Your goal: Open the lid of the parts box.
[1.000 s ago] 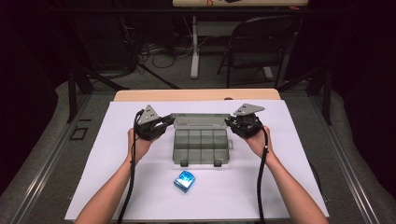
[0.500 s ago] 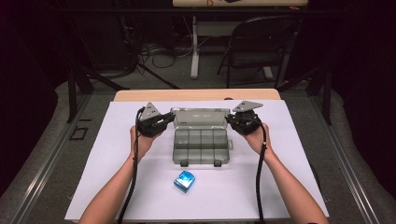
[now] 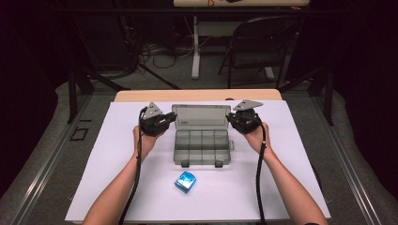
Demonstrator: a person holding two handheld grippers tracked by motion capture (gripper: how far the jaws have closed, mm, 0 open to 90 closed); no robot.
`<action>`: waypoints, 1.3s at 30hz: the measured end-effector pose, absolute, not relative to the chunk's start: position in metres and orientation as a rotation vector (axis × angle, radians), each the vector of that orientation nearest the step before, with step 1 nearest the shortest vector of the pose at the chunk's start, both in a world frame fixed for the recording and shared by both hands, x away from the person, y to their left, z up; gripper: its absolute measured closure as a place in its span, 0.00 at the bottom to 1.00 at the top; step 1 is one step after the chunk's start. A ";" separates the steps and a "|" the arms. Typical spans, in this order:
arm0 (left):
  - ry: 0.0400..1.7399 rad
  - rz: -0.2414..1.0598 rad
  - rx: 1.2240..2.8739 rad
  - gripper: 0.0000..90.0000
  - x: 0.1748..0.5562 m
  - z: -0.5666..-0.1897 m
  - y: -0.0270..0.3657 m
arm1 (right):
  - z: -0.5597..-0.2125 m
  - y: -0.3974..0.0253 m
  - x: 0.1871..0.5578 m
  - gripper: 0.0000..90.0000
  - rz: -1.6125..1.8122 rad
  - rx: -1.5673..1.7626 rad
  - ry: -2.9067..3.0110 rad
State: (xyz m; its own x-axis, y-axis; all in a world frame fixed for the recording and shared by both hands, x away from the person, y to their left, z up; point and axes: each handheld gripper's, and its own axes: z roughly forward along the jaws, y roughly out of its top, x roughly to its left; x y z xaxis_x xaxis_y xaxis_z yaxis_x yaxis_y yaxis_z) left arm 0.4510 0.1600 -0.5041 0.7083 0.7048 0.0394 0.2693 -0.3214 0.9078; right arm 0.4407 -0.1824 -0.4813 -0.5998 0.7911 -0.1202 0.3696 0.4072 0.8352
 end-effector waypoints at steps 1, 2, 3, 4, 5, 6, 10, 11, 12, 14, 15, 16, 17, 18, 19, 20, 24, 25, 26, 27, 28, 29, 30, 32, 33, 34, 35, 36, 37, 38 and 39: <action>0.758 0.538 1.896 0.90 0.451 -0.504 0.160 | -0.482 -0.182 0.442 0.89 1.091 0.991 2.159; 0.760 0.537 1.900 0.90 0.452 -0.505 0.160 | -0.482 -0.182 0.443 0.89 1.089 0.993 2.156; 0.763 0.537 1.902 0.90 0.453 -0.505 0.159 | -0.482 -0.182 0.443 0.89 1.089 0.993 2.156; 0.768 0.537 1.901 0.90 0.453 -0.505 0.159 | -0.483 -0.182 0.443 0.89 1.086 0.995 2.156; 0.770 0.538 1.898 0.90 0.455 -0.505 0.159 | -0.484 -0.181 0.445 0.89 1.080 1.000 2.159; 0.772 0.539 1.902 0.90 0.455 -0.506 0.159 | -0.484 -0.181 0.445 0.89 1.080 1.000 2.159; 0.787 0.537 1.903 0.90 0.458 -0.507 0.158 | -0.487 -0.181 0.447 0.88 1.073 1.012 2.161; 0.788 0.535 1.905 0.90 0.458 -0.508 0.158 | -0.488 -0.181 0.448 0.88 1.077 1.015 2.160; 0.790 0.531 1.907 0.90 0.459 -0.509 0.157 | -0.488 -0.181 0.448 0.88 1.073 1.018 2.161; 0.795 0.531 1.909 0.90 0.460 -0.510 0.157 | -0.489 -0.181 0.450 0.88 1.075 1.024 2.160; 0.796 0.533 1.914 0.90 0.460 -0.510 0.157 | -0.490 -0.181 0.450 0.88 1.071 1.024 2.161; 0.800 0.532 1.915 0.89 0.461 -0.511 0.157 | -0.491 -0.181 0.451 0.88 1.068 1.032 2.163; 0.805 0.530 1.916 0.89 0.461 -0.512 0.156 | -0.491 -0.181 0.451 0.88 1.068 1.032 2.163; 0.807 0.531 1.922 0.89 0.461 -0.512 0.156 | -0.493 -0.180 0.452 0.88 1.062 1.038 2.167; 0.806 0.530 1.926 0.89 0.462 -0.513 0.156 | -0.493 -0.180 0.452 0.88 1.062 1.038 2.167; 0.811 0.528 1.931 0.89 0.462 -0.514 0.155 | -0.494 -0.180 0.453 0.88 1.059 1.037 2.171; 0.831 0.516 1.941 0.89 0.465 -0.516 0.154 | -0.497 -0.180 0.455 0.88 1.046 1.054 2.182; 0.837 0.516 1.947 0.89 0.465 -0.515 0.154 | -0.498 -0.179 0.457 0.88 1.034 1.057 2.185; 0.841 0.516 1.954 0.89 0.466 -0.515 0.153 | -0.499 -0.179 0.458 0.88 1.024 1.061 2.192; 0.842 0.517 1.960 0.89 0.466 -0.515 0.153 | -0.499 -0.179 0.458 0.88 1.024 1.061 2.192; 0.846 0.520 1.965 0.89 0.466 -0.515 0.152 | -0.502 -0.178 0.459 0.88 1.018 1.069 2.193; 0.842 0.527 1.986 0.89 0.467 -0.515 0.151 | -0.502 -0.178 0.459 0.88 1.018 1.069 2.193; 0.842 0.532 1.998 0.88 0.468 -0.515 0.150 | -0.502 -0.177 0.461 0.88 1.006 1.058 2.193; 0.856 0.524 2.000 0.88 0.469 -0.517 0.150 | -0.502 -0.177 0.462 0.88 1.010 1.084 2.193; 0.860 0.522 2.014 0.88 0.469 -0.518 0.149 | -0.504 -0.176 0.462 0.88 1.000 1.093 2.194; 0.860 0.521 2.023 0.87 0.470 -0.520 0.148 | -0.506 -0.176 0.463 0.87 0.984 1.092 2.206; 0.861 0.521 2.028 0.87 0.471 -0.521 0.148 | -0.506 -0.176 0.463 0.87 0.984 1.092 2.206; 0.862 0.521 2.034 0.86 0.472 -0.522 0.148 | -0.507 -0.175 0.464 0.87 0.976 1.097 2.207; 0.869 0.512 2.029 0.86 0.473 -0.523 0.148 | -0.509 -0.174 0.465 0.87 0.969 1.101 2.211; 0.873 0.510 2.034 0.86 0.474 -0.525 0.147 | -0.509 -0.174 0.465 0.87 0.969 1.101 2.211; 0.877 0.511 2.039 0.85 0.475 -0.526 0.147 | -0.511 -0.173 0.466 0.86 0.960 1.112 2.213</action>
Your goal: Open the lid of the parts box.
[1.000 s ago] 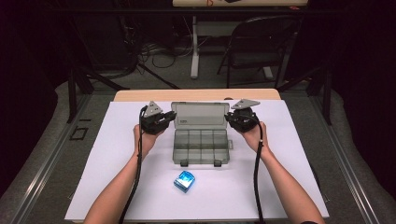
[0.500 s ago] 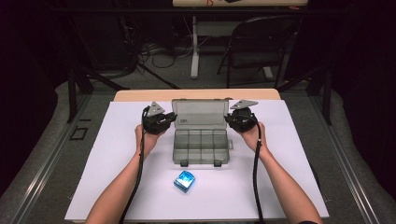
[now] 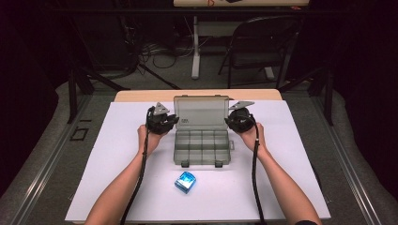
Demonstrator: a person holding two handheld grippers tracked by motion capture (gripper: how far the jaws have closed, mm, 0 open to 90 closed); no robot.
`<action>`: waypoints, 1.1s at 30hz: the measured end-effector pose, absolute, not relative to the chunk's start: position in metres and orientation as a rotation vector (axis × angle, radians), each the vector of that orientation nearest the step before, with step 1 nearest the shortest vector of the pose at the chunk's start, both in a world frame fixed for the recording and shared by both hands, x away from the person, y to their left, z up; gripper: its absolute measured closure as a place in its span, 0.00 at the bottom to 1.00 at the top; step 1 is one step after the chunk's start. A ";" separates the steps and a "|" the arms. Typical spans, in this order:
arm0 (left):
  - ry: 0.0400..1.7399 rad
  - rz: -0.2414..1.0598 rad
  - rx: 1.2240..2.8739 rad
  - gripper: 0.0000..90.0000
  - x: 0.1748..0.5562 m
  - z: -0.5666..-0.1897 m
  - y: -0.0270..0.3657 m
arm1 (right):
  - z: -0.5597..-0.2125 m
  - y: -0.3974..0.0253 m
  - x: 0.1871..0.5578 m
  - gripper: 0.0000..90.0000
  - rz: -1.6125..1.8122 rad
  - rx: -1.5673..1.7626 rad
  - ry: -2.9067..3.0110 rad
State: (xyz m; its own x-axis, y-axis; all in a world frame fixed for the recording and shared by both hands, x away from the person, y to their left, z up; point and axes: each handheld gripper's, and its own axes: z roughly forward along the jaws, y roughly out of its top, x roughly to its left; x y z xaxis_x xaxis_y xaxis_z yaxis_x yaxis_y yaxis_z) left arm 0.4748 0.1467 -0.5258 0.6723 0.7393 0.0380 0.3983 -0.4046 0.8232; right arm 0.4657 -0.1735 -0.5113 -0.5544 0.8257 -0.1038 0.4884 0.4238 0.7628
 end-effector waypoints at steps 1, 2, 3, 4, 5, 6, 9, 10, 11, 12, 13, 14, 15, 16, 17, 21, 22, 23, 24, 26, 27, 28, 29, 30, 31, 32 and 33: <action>0.881 0.513 2.051 0.84 0.475 -0.528 0.145 | -0.516 -0.173 0.467 0.85 0.955 1.115 2.221; 0.880 0.525 2.062 0.84 0.476 -0.528 0.144 | -0.516 -0.173 0.467 0.85 0.955 1.115 2.221; 0.889 0.533 2.066 0.82 0.476 -0.529 0.144 | -0.516 -0.173 0.468 0.84 0.934 1.121 2.230; 0.902 0.530 2.060 0.80 0.476 -0.530 0.144 | -0.517 -0.173 0.468 0.84 0.943 1.125 2.222; 0.915 0.520 2.056 0.78 0.477 -0.531 0.145 | -0.518 -0.173 0.468 0.83 0.934 1.132 2.227; 0.935 0.524 2.058 0.74 0.477 -0.533 0.145 | -0.519 -0.173 0.469 0.80 0.926 1.138 2.227; 0.975 0.520 2.070 0.58 0.478 -0.534 0.148 | -0.518 -0.174 0.467 0.70 0.906 1.141 2.236; 0.990 0.506 2.063 0.53 0.478 -0.534 0.150 | -0.517 -0.175 0.466 0.67 0.911 1.145 2.232; 0.996 0.489 2.062 0.49 0.478 -0.534 0.152 | -0.516 -0.177 0.465 0.60 0.916 1.152 2.240; 1.008 0.489 2.070 0.45 0.478 -0.534 0.153 | -0.515 -0.178 0.465 0.57 0.910 1.154 2.244; 1.014 0.486 2.084 0.42 0.477 -0.533 0.154 | -0.515 -0.180 0.463 0.54 0.916 1.155 2.247; 1.018 0.469 2.090 0.38 0.475 -0.532 0.155 | -0.515 -0.181 0.461 0.47 0.935 1.150 2.247; 1.021 0.471 2.095 0.35 0.472 -0.532 0.156 | -0.513 -0.183 0.457 0.42 0.921 1.150 2.264; 1.020 0.465 2.095 0.31 0.471 -0.531 0.157 | -0.512 -0.186 0.452 0.32 0.937 1.143 2.286; 1.019 0.462 2.101 0.31 0.468 -0.530 0.158 | -0.512 -0.186 0.452 0.32 0.937 1.143 2.286; 0.996 0.469 2.131 0.22 0.456 -0.525 0.160 | -0.513 -0.191 0.436 0.19 0.938 1.112 2.331; 0.991 0.467 2.138 0.21 0.453 -0.523 0.161 | -0.512 -0.192 0.433 0.17 0.931 1.107 2.347; 0.985 0.479 2.144 0.18 0.450 -0.521 0.162 | -0.515 -0.194 0.426 0.15 0.987 1.093 2.327; 0.979 0.495 2.139 0.18 0.446 -0.519 0.163 | -0.515 -0.194 0.426 0.15 0.987 1.093 2.327; 0.972 0.491 2.140 0.17 0.439 -0.512 0.167 | -0.516 -0.196 0.419 0.13 1.032 1.081 2.321; 0.963 0.492 2.145 0.15 0.436 -0.510 0.168 | -0.515 -0.198 0.415 0.12 1.031 1.083 2.328; 0.958 0.493 2.145 0.13 0.431 -0.507 0.169 | -0.515 -0.198 0.413 0.11 1.049 1.080 2.327; 0.951 0.499 2.151 0.11 0.426 -0.505 0.169 | -0.514 -0.200 0.408 0.09 1.045 1.084 2.332; 0.941 0.502 2.154 0.10 0.421 -0.504 0.170 | -0.513 -0.201 0.405 0.09 1.046 1.084 2.339; 0.932 0.502 2.168 0.08 0.417 -0.503 0.171 | -0.512 -0.202 0.401 0.07 1.038 1.078 2.355; 0.931 0.503 2.182 0.06 0.413 -0.504 0.171 | -0.512 -0.203 0.399 0.07 1.034 1.070 2.358; 0.925 0.494 2.184 0.05 0.408 -0.504 0.172 | -0.513 -0.204 0.396 0.06 1.051 1.061 2.351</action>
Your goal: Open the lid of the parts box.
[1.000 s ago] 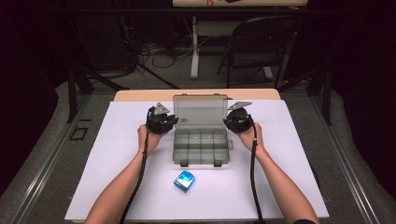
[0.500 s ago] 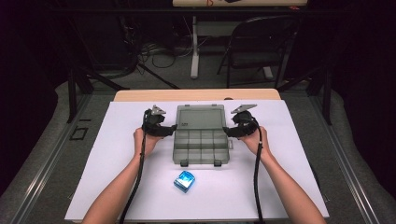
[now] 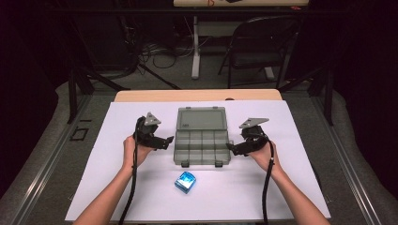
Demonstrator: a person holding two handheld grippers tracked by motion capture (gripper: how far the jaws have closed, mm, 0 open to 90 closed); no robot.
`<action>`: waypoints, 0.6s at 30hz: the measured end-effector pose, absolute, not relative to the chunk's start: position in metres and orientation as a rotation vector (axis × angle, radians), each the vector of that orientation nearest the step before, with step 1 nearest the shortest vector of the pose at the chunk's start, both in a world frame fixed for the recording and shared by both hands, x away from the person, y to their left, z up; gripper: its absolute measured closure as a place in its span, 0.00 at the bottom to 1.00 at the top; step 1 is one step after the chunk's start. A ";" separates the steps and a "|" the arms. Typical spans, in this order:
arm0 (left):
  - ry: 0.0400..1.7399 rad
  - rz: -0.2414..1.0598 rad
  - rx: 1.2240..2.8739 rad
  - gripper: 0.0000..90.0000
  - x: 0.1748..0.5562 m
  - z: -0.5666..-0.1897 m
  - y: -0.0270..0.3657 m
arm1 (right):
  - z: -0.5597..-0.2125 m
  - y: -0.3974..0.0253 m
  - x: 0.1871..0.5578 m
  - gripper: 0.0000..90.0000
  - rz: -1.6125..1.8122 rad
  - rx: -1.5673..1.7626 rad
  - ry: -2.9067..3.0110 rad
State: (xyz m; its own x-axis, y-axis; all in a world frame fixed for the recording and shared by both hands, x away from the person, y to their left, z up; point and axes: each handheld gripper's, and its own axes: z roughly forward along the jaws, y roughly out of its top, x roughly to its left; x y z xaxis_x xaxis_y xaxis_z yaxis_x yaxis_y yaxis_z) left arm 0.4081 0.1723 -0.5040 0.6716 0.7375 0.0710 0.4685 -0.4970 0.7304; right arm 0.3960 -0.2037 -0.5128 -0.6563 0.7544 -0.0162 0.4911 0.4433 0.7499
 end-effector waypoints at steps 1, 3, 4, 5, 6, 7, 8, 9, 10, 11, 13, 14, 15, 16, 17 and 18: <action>0.926 0.495 2.179 0.04 0.403 -0.504 0.174 | -0.513 -0.204 0.393 0.05 1.046 1.055 2.355; 0.911 0.525 2.192 0.03 0.393 -0.505 0.178 | -0.514 -0.206 0.387 0.04 1.046 1.055 2.340; 0.916 0.530 2.183 0.02 0.388 -0.506 0.181 | -0.514 -0.206 0.385 0.03 1.048 1.053 2.336; 0.914 0.538 2.189 0.01 0.384 -0.506 0.184 | -0.514 -0.207 0.383 0.02 1.046 1.055 2.334; 0.918 0.540 2.183 0.01 0.380 -0.507 0.187 | -0.514 -0.208 0.381 0.02 1.049 1.057 2.335; 0.929 0.530 2.179 0.00 0.376 -0.509 0.190 | -0.514 -0.210 0.379 0.01 1.054 1.058 2.338; 0.937 0.533 2.182 0.00 0.374 -0.510 0.193 | -0.515 -0.212 0.374 0.01 1.055 1.055 2.347; 0.939 0.539 2.186 0.00 0.371 -0.511 0.195 | -0.515 -0.212 0.374 0.01 1.055 1.055 2.347; 0.951 0.537 2.185 0.00 0.368 -0.513 0.198 | -0.516 -0.213 0.372 0.01 1.054 1.052 2.350; 0.957 0.537 2.179 0.00 0.365 -0.513 0.201 | -0.517 -0.214 0.369 0.00 1.059 1.051 2.354; 0.961 0.540 2.178 0.00 0.361 -0.514 0.203 | -0.518 -0.216 0.366 0.00 1.053 1.052 2.355; 0.963 0.539 2.178 0.00 0.358 -0.513 0.205 | -0.519 -0.216 0.365 0.00 1.056 1.052 2.357; 0.965 0.541 2.180 0.00 0.356 -0.514 0.205 | -0.520 -0.216 0.364 0.00 1.050 1.046 2.359; 0.962 0.544 2.186 0.00 0.355 -0.514 0.205 | -0.521 -0.217 0.362 0.00 1.038 1.052 2.368; 0.963 0.540 2.179 0.00 0.352 -0.515 0.206 | -0.522 -0.217 0.361 0.00 1.045 1.047 2.366; 0.968 0.535 2.182 0.00 0.351 -0.515 0.206 | -0.523 -0.218 0.359 0.00 1.041 1.047 2.365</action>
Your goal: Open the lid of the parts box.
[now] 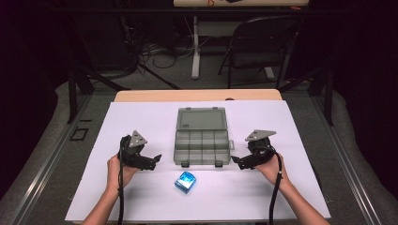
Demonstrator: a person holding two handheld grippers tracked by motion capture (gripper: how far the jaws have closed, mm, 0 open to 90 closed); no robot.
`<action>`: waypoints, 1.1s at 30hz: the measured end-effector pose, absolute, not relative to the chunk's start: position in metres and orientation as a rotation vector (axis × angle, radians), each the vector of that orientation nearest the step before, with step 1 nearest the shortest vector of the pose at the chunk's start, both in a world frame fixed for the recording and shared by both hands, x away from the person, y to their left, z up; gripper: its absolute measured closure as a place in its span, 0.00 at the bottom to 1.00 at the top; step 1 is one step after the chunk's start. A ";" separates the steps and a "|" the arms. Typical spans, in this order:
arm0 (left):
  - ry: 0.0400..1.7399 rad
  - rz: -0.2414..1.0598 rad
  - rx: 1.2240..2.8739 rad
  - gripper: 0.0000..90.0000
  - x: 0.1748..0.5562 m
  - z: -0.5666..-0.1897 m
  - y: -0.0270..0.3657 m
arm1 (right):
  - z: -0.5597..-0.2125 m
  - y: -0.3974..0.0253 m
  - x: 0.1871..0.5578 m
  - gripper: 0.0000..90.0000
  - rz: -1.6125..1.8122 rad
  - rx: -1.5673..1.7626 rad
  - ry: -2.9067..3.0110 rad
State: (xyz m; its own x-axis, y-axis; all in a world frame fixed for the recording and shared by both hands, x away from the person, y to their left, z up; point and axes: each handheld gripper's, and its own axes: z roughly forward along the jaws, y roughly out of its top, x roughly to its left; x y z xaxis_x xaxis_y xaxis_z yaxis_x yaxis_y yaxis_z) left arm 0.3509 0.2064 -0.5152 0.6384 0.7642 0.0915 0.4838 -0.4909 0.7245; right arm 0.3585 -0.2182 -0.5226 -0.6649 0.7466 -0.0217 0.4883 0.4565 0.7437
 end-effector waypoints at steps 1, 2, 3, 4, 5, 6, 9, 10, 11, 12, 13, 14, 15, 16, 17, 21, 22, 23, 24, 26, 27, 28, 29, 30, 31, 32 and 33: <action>0.967 0.538 2.181 0.00 0.350 -0.516 0.207 | -0.523 -0.219 0.357 0.00 1.047 1.047 2.364; 0.968 0.537 2.182 0.00 0.349 -0.517 0.207 | -0.524 -0.219 0.355 0.00 1.046 1.052 2.366; 0.970 0.528 2.188 0.00 0.348 -0.518 0.207 | -0.524 -0.220 0.353 0.00 1.037 1.048 2.371; 0.971 0.530 2.192 0.00 0.346 -0.519 0.207 | -0.525 -0.221 0.352 0.00 1.041 1.045 2.368; 0.974 0.527 2.187 0.00 0.345 -0.520 0.207 | -0.526 -0.222 0.349 0.00 1.034 1.046 2.374; 0.974 0.513 2.193 0.00 0.344 -0.521 0.207 | -0.527 -0.222 0.348 0.00 1.043 1.047 2.368; 0.974 0.516 2.191 0.00 0.342 -0.521 0.206 | -0.526 -0.224 0.343 0.00 1.030 1.046 2.377; 0.973 0.511 2.191 0.00 0.340 -0.519 0.207 | -0.526 -0.225 0.342 0.00 1.043 1.045 2.365; 0.970 0.509 2.183 0.00 0.339 -0.519 0.206 | -0.525 -0.226 0.341 0.00 1.049 1.040 2.361; 0.970 0.506 2.185 0.00 0.338 -0.519 0.206 | -0.524 -0.227 0.339 0.00 1.059 1.045 2.356; 0.964 0.507 2.186 0.00 0.336 -0.519 0.205 | -0.524 -0.227 0.338 0.00 1.071 1.037 2.349; 0.963 0.503 2.186 0.00 0.335 -0.519 0.205 | -0.523 -0.228 0.335 0.00 1.070 1.038 2.348; 0.964 0.502 2.185 0.00 0.334 -0.519 0.204 | -0.523 -0.229 0.334 0.00 1.070 1.036 2.350; 0.962 0.506 2.180 0.00 0.332 -0.519 0.204 | -0.523 -0.229 0.333 0.00 1.078 1.033 2.348; 0.962 0.500 2.183 0.00 0.331 -0.519 0.204 | -0.522 -0.229 0.331 0.00 1.077 1.031 2.351; 0.973 0.480 2.190 0.00 0.328 -0.522 0.205 | -0.521 -0.227 0.328 0.00 1.087 1.013 2.355; 0.973 0.475 2.185 0.00 0.327 -0.523 0.206 | -0.520 -0.227 0.327 0.00 1.086 1.011 2.359; 0.972 0.477 2.183 0.00 0.326 -0.523 0.206 | -0.519 -0.227 0.326 0.00 1.094 1.009 2.356; 0.973 0.477 2.185 0.00 0.326 -0.522 0.207 | -0.519 -0.226 0.326 0.00 1.103 1.013 2.353; 0.970 0.484 2.182 0.00 0.326 -0.522 0.209 | -0.519 -0.225 0.324 0.00 1.103 1.001 2.350; 0.972 0.481 2.176 0.00 0.326 -0.522 0.209 | -0.518 -0.225 0.324 0.00 1.098 1.000 2.351; 0.969 0.479 2.175 0.00 0.326 -0.522 0.210 | -0.518 -0.224 0.323 0.00 1.098 0.991 2.356; 0.964 0.478 2.182 0.00 0.326 -0.522 0.210 | -0.518 -0.223 0.323 0.00 1.096 0.985 2.358; 0.965 0.480 2.177 0.00 0.325 -0.522 0.210 | -0.518 -0.223 0.322 0.00 1.088 0.971 2.357; 0.965 0.481 2.178 0.00 0.325 -0.522 0.210 | -0.518 -0.223 0.322 0.00 1.086 0.964 2.359; 0.966 0.485 2.175 0.00 0.325 -0.522 0.210 | -0.518 -0.223 0.322 0.00 1.091 0.960 2.357; 0.964 0.487 2.174 0.00 0.325 -0.522 0.210 | -0.517 -0.223 0.322 0.00 1.097 0.960 2.352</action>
State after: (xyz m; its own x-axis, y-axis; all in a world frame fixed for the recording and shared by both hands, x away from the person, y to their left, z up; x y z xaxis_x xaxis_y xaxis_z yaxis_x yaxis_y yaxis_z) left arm 0.3254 0.2104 -0.5216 0.6525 0.7558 0.0551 0.4930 -0.4786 0.7266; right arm 0.3216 -0.2229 -0.5175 -0.6982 0.7144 -0.0455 0.4242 0.4641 0.7776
